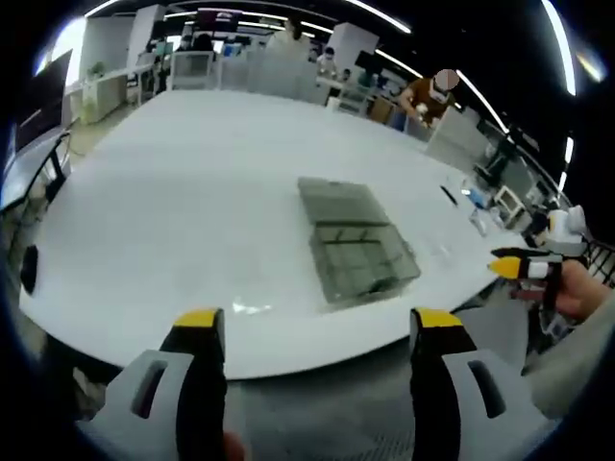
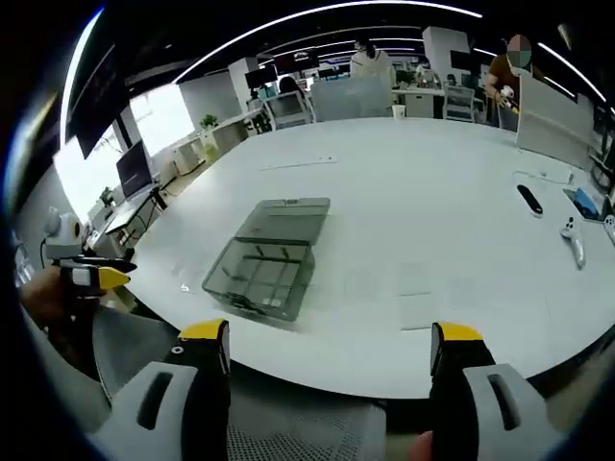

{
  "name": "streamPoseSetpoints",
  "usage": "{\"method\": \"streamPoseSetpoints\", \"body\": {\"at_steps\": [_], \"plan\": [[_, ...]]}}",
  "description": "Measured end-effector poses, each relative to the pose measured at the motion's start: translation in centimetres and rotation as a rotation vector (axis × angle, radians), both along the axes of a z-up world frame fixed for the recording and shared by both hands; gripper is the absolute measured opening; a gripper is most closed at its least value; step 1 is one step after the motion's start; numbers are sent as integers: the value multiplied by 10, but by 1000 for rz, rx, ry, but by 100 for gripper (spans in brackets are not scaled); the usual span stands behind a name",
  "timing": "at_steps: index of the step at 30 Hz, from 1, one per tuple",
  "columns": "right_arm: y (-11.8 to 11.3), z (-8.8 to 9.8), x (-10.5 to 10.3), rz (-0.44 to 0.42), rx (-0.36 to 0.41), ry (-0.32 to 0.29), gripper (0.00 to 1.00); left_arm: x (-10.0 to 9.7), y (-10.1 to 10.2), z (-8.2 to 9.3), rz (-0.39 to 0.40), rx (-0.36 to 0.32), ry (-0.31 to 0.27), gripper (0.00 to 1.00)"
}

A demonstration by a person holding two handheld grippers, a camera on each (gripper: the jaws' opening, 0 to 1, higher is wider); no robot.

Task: Insert the divider into the dual guide fixture by aligning both edges with the guide slots and pushing it downward to the bottom, including one-sided entry, uneven engagement, binding, and posture correction.

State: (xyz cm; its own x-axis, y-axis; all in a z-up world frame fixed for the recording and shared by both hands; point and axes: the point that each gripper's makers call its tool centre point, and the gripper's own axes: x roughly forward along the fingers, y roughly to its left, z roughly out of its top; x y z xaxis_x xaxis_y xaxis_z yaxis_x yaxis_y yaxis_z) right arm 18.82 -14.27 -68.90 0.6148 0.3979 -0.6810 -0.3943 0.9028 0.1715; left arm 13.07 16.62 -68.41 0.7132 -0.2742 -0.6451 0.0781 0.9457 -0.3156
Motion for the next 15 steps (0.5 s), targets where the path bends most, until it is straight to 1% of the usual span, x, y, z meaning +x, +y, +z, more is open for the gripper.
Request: {"method": "streamPoseSetpoints", "body": {"at_steps": [5, 15], "plan": [[1, -1, -1, 8, -3, 5, 84, 3, 0, 1, 1, -2, -6, 77], [2, 0, 0, 10, 6, 8, 83, 1, 0, 1, -11, 13, -6, 76]]}}
